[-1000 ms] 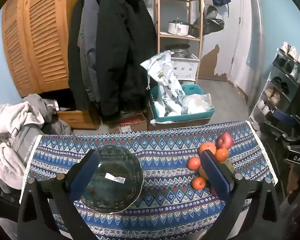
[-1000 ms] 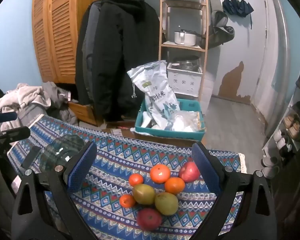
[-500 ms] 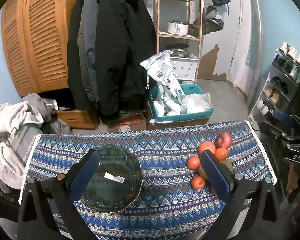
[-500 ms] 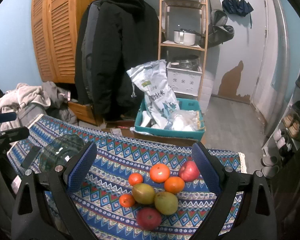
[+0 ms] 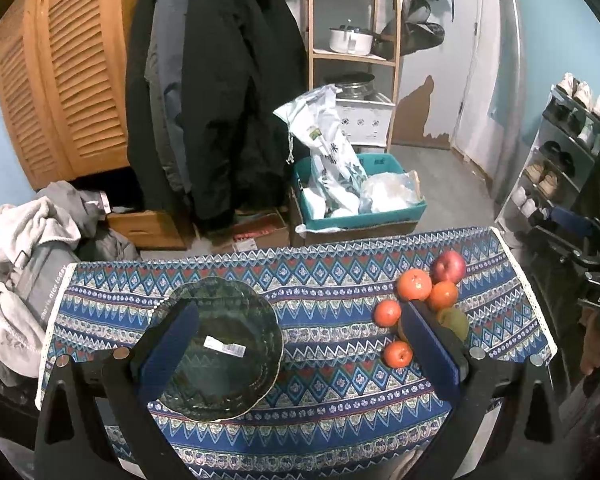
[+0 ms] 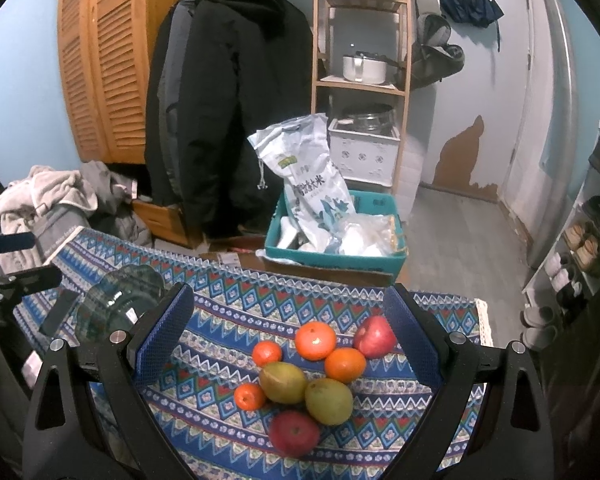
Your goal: Organize fruits
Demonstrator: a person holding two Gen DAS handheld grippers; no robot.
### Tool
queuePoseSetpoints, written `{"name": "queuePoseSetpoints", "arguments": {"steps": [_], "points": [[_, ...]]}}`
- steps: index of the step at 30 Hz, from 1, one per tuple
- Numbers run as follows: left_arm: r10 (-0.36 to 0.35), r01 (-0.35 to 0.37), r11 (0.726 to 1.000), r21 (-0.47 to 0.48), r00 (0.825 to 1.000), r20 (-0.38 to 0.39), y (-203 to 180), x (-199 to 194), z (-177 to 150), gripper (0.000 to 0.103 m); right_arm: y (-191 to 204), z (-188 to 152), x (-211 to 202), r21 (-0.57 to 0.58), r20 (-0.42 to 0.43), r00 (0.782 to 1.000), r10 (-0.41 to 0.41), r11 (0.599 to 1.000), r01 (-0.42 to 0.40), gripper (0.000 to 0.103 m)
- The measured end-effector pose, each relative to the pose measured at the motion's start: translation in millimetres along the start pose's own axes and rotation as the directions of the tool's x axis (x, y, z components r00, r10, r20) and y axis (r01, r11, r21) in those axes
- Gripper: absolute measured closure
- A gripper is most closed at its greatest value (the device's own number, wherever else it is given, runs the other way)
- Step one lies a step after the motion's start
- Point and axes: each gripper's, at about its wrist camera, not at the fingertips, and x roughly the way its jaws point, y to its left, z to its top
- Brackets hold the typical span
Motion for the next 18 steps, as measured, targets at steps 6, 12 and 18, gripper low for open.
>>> {"name": "queuePoseSetpoints", "arguments": {"steps": [6, 12, 18], "points": [[-0.001, 0.001, 1.000, 0.021, 1.000, -0.011, -5, 5, -3, 0.001, -3, -1, 2, 0.010, -0.020, 1.000, 0.001, 1.000, 0.000, 0.009], [-0.001, 0.002, 0.999, 0.036, 0.999, -0.036, -8, 12, -7, 0.001, -5, -7, 5, 0.015, -0.071, 0.997, 0.006, 1.000, -0.005, 0.009], [0.012, -0.010, 0.999, 0.045, 0.998, -0.063, -12, 23, -13, 0.001, -8, -17, 15, 0.049, -0.085, 0.996, 0.019, 0.999, -0.015, 0.009]]}}
